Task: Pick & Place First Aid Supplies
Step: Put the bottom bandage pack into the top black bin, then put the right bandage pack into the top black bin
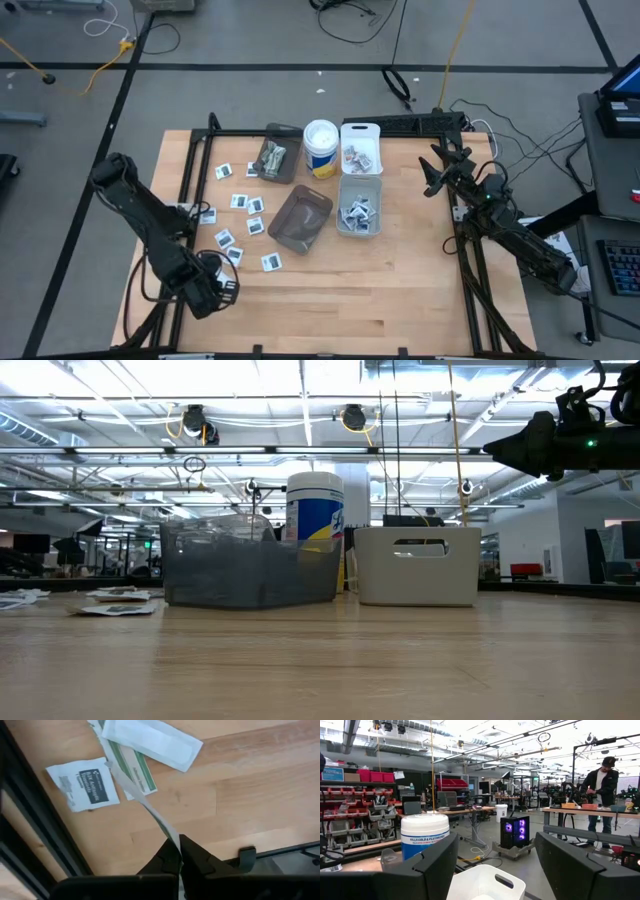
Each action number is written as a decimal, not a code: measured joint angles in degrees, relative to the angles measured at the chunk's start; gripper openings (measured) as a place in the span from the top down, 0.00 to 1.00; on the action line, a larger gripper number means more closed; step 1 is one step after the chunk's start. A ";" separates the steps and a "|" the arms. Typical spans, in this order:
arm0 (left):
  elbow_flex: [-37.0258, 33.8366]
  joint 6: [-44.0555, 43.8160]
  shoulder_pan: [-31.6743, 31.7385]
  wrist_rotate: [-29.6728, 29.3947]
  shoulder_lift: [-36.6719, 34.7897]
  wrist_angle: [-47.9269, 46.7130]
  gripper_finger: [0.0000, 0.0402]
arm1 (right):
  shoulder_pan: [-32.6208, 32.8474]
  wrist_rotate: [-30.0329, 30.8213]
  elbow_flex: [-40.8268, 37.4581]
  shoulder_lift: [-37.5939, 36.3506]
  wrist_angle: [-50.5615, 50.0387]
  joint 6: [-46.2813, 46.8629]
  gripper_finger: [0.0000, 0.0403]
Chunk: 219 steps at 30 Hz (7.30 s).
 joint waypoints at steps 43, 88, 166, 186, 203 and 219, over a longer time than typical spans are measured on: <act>12.18 89.51 83.02 10.88 10.16 -17.82 1.00 | -0.02 0.01 0.00 0.00 0.00 0.00 0.35; 42.02 110.80 96.88 5.46 41.87 -18.63 0.95 | 0.00 -0.01 0.01 -0.02 0.00 0.00 0.35; -3.00 54.30 57.33 8.81 -14.87 -19.09 0.40 | 0.00 0.00 0.00 -0.02 0.00 0.00 0.35; -3.88 12.69 27.50 6.22 -17.51 -15.12 0.40 | 0.00 0.00 0.01 -0.01 0.00 0.00 0.35; -3.88 -1.53 13.66 4.36 -4.75 -4.31 0.40 | -0.02 -0.01 0.00 0.00 0.00 0.00 0.35; -3.86 1.32 13.01 2.10 9.03 3.99 0.40 | -0.01 0.00 0.02 0.00 0.00 -0.02 0.35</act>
